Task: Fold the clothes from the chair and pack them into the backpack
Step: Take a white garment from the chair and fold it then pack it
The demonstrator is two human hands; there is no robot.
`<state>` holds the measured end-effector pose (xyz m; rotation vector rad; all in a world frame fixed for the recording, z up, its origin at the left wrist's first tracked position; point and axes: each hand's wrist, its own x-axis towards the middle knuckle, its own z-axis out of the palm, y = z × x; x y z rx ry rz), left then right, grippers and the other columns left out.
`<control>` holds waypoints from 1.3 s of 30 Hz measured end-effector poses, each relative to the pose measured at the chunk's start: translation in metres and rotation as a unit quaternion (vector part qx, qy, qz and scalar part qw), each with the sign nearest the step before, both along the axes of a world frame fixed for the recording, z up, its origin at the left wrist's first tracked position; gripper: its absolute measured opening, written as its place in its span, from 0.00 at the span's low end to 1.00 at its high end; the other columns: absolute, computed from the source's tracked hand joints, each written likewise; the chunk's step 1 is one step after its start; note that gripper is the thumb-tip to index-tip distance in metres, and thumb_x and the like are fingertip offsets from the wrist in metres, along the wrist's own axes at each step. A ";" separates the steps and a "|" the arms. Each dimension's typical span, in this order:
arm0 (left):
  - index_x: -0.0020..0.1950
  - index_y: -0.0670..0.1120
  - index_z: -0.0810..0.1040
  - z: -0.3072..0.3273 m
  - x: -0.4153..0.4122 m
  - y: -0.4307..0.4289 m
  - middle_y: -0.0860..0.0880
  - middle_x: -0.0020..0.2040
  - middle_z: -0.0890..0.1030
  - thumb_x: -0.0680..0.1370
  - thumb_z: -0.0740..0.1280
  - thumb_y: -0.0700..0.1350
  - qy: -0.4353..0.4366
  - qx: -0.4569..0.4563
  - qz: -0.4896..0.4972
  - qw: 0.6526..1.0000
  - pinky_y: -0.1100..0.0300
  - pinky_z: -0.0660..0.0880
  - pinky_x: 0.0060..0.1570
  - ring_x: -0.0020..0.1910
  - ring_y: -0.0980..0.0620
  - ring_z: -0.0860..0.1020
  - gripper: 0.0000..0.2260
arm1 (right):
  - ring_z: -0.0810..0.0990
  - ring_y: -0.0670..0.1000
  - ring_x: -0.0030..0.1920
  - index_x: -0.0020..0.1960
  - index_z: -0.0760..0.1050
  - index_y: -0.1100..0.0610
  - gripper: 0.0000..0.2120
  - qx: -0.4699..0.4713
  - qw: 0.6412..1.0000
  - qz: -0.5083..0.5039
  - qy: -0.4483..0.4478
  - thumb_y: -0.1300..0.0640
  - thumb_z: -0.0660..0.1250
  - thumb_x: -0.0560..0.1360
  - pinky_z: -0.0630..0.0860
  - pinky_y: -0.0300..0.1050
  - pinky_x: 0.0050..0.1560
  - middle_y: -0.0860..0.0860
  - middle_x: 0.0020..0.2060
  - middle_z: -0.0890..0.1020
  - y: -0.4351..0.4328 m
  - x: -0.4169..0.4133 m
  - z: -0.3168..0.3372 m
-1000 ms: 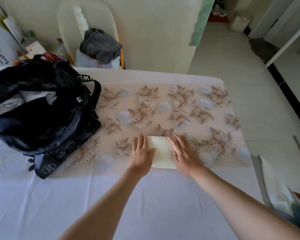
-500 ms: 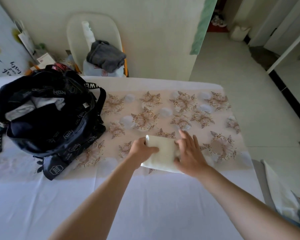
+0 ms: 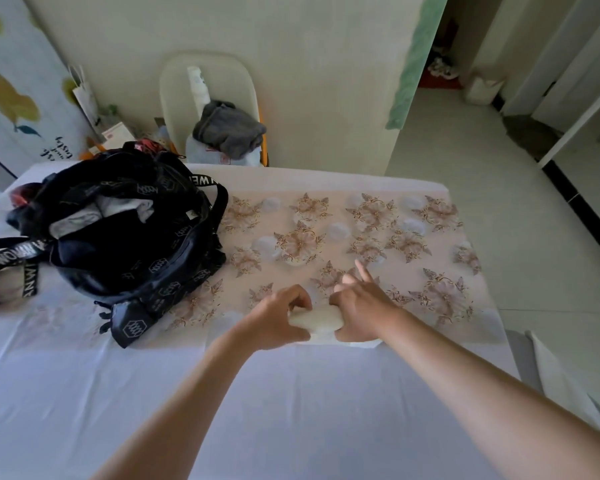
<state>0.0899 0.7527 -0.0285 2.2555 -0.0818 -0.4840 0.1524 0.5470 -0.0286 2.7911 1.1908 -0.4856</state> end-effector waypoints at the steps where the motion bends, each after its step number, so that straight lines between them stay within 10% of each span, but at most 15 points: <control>1: 0.52 0.58 0.73 0.001 -0.002 0.003 0.58 0.49 0.78 0.68 0.75 0.51 0.039 -0.015 -0.012 0.999 0.62 0.75 0.47 0.49 0.56 0.77 0.17 | 0.71 0.55 0.63 0.51 0.80 0.53 0.17 -0.010 0.999 0.019 -0.023 0.45 0.68 0.66 0.43 0.64 0.77 0.50 0.50 0.80 0.002 -0.007 -0.004; 7: 0.67 0.48 0.72 -0.019 -0.002 -0.022 0.47 0.65 0.74 0.81 0.59 0.45 -0.005 0.147 0.022 0.989 0.51 0.73 0.62 0.60 0.47 0.74 0.15 | 0.77 0.58 0.44 0.42 0.78 0.60 0.18 0.036 0.985 0.081 -0.150 0.56 0.74 0.53 0.76 0.58 0.57 0.55 0.40 0.78 0.000 -0.056 -0.044; 15: 0.79 0.50 0.58 -0.078 -0.058 -0.053 0.52 0.79 0.60 0.83 0.53 0.52 -0.104 0.169 -0.048 0.979 0.59 0.50 0.74 0.77 0.52 0.57 0.24 | 0.68 0.58 0.63 0.66 0.67 0.56 0.34 0.052 0.998 0.011 -0.039 0.45 0.69 0.64 0.73 0.52 0.60 0.56 0.71 0.65 -0.036 -0.077 -0.055; 19: 0.81 0.48 0.44 -0.083 -0.081 -0.051 0.52 0.81 0.45 0.69 0.56 0.75 -0.092 0.247 -0.130 0.956 0.53 0.43 0.78 0.79 0.52 0.43 0.50 | 0.64 0.59 0.71 0.78 0.57 0.60 0.50 -0.034 0.997 0.011 -0.073 0.37 0.69 0.65 0.61 0.55 0.71 0.56 0.75 0.65 -0.038 -0.085 -0.066; 22: 0.81 0.47 0.38 -0.089 -0.091 -0.058 0.51 0.80 0.38 0.65 0.67 0.71 -0.090 0.311 -0.158 0.933 0.48 0.38 0.77 0.79 0.49 0.37 0.58 | 0.47 0.63 0.79 0.79 0.55 0.59 0.45 -0.047 0.996 0.017 -0.074 0.42 0.68 0.71 0.45 0.64 0.77 0.58 0.80 0.53 -0.038 -0.088 -0.072; 28: 0.80 0.46 0.51 -0.073 -0.094 -0.063 0.48 0.81 0.50 0.72 0.69 0.49 -0.085 0.311 -0.108 0.941 0.49 0.51 0.77 0.79 0.46 0.50 0.41 | 0.51 0.63 0.78 0.79 0.52 0.60 0.32 -0.069 0.996 0.010 -0.049 0.61 0.61 0.78 0.57 0.63 0.75 0.58 0.79 0.54 -0.030 -0.096 -0.062; 32: 0.75 0.52 0.64 -0.039 -0.082 -0.039 0.52 0.71 0.71 0.73 0.65 0.43 -0.062 0.264 -0.049 0.961 0.54 0.71 0.62 0.69 0.48 0.71 0.29 | 0.69 0.55 0.69 0.72 0.64 0.56 0.26 -0.011 1.000 0.013 0.000 0.53 0.67 0.77 0.70 0.52 0.65 0.52 0.68 0.72 -0.007 -0.083 -0.032; 39: 0.72 0.56 0.67 0.034 -0.062 0.057 0.53 0.63 0.75 0.72 0.63 0.43 -0.105 0.235 0.049 0.965 0.54 0.76 0.51 0.57 0.45 0.77 0.28 | 0.70 0.52 0.65 0.72 0.65 0.48 0.26 0.128 0.991 0.041 -0.018 0.57 0.63 0.75 0.72 0.50 0.58 0.47 0.63 0.75 0.078 -0.039 0.032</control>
